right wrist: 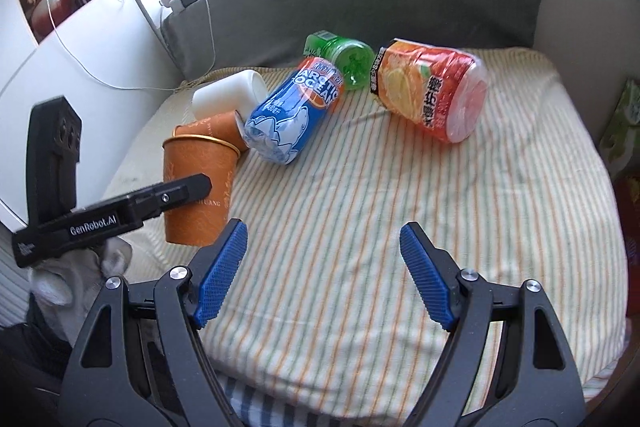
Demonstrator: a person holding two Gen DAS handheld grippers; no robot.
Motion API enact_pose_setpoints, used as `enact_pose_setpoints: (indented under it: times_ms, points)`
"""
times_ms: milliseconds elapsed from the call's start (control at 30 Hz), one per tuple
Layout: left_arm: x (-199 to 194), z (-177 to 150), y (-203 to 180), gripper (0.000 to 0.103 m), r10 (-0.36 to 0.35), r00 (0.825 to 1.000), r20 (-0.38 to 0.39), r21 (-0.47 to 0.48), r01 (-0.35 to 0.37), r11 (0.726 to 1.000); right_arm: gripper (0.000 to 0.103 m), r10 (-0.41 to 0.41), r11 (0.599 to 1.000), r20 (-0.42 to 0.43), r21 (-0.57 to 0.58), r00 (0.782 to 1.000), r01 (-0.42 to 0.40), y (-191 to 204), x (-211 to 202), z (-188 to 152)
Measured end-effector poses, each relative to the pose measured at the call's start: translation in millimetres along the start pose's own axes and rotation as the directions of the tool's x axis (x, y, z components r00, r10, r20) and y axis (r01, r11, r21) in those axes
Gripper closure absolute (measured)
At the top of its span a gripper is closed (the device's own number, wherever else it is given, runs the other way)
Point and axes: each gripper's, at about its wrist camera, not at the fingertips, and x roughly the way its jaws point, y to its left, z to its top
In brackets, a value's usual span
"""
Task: Flip cup upright
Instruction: 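Close the left gripper around the upright cup while the right gripper releases it, then lower the upright cup onto the mattress with the left gripper and open it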
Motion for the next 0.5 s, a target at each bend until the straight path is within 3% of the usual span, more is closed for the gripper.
enact_pose_setpoints:
  times_ms: [300,500]
  points:
    - [3,0,-10,0.039,0.051,0.994,0.100,0.096,-0.061,0.994,0.022,-0.037,0.999,0.036,-0.006,0.999,0.038,2,-7,-6]
    - [15,-9,-18,0.039,0.113,0.981,0.161,0.187,-0.142,0.972,0.022,-0.040,0.999,0.032,0.009,0.999,0.040,0,-8,-9]
